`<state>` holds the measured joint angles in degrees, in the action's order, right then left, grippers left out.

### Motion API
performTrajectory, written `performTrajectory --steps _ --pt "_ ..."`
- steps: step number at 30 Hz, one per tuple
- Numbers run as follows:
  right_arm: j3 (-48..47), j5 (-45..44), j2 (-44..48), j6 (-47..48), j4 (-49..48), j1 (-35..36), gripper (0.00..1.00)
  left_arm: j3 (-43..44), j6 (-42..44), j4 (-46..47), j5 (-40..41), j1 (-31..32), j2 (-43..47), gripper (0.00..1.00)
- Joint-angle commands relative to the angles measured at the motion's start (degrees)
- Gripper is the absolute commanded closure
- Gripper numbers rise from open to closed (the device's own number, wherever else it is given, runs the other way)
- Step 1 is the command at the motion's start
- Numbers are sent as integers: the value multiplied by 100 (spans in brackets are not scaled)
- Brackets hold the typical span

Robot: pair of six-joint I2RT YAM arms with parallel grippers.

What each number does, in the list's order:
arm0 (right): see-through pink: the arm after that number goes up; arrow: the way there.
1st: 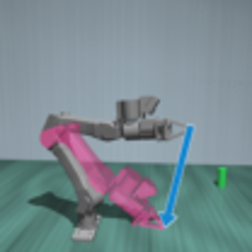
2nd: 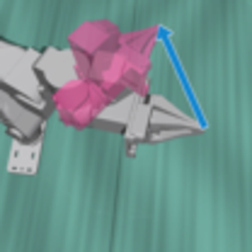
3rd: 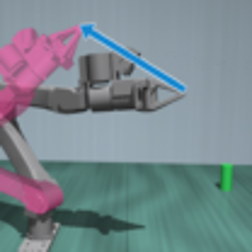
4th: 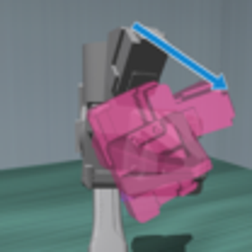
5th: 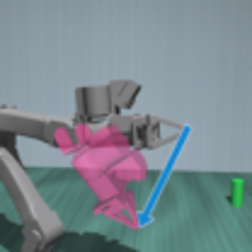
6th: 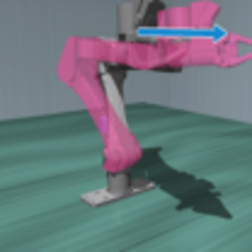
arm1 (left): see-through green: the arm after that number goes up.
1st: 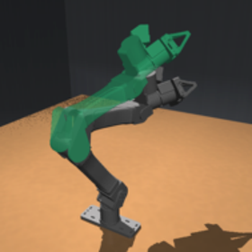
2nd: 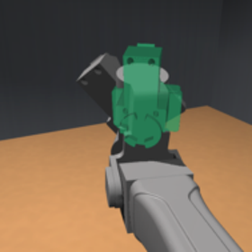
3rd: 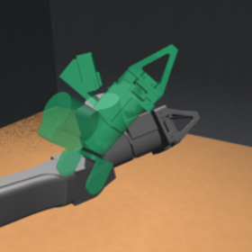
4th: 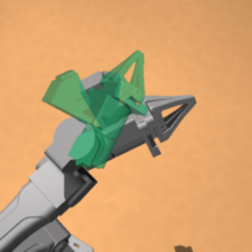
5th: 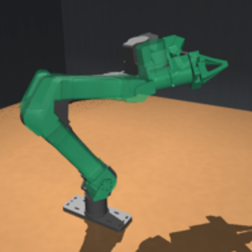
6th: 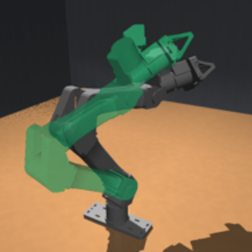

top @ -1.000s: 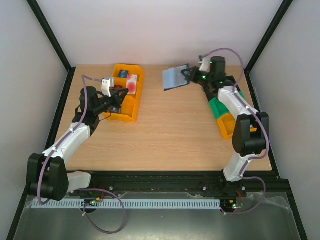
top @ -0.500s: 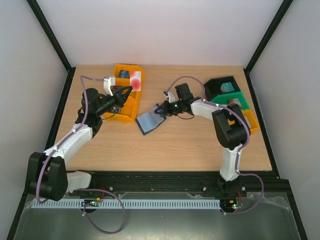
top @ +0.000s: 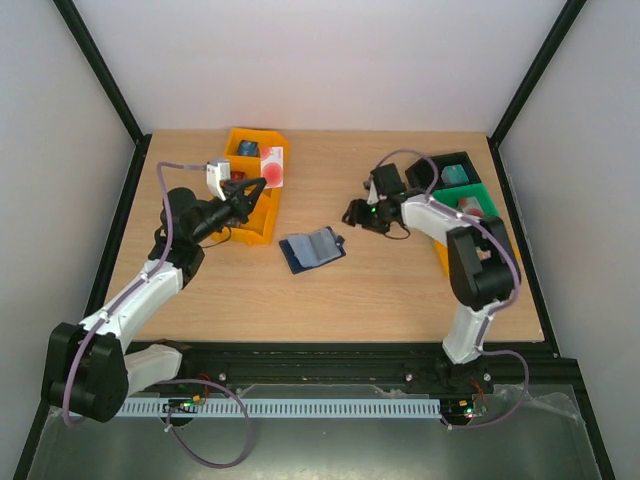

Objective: Take the credit cards out of the card holder

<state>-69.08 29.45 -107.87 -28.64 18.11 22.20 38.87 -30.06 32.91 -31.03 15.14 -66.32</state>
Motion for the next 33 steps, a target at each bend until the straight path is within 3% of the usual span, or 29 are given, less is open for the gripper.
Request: performTrajectory --steps 1,4,7,10,14,19,23,25,29,33 --pt "-429 -928 1168 600 511 -104 30 -94 11 603 -85 110 223 98" --pt "-761 -704 1601 1084 626 -52 11 36 59 1148 -409 167 351 98" --pt "-948 334 1977 1204 174 31 9 196 -453 1792 -339 161 409 98" --pt "-581 1665 2375 247 -1911 166 11 269 -1219 2370 -138 165 370 98" --pt "-58 2065 2397 -1660 -5157 624 12 377 -1840 2883 -109 253 315 98" --pt "-583 2506 1749 -2853 -6870 1167 19 526 -2271 3018 35 352 300 98" --pt "-564 2467 1290 -4362 -8940 1320 34 550 -2537 3080 162 347 292 98" --pt "-593 2479 1128 -4631 -9220 1375 46 546 -2579 3068 139 356 274 98" --pt "-526 2349 1162 -4483 -9047 1418 77 550 -2561 3053 127 350 286 98" --pt "-576 2336 1302 -3900 -8288 1437 90 558 -2547 3026 120 358 262 98"
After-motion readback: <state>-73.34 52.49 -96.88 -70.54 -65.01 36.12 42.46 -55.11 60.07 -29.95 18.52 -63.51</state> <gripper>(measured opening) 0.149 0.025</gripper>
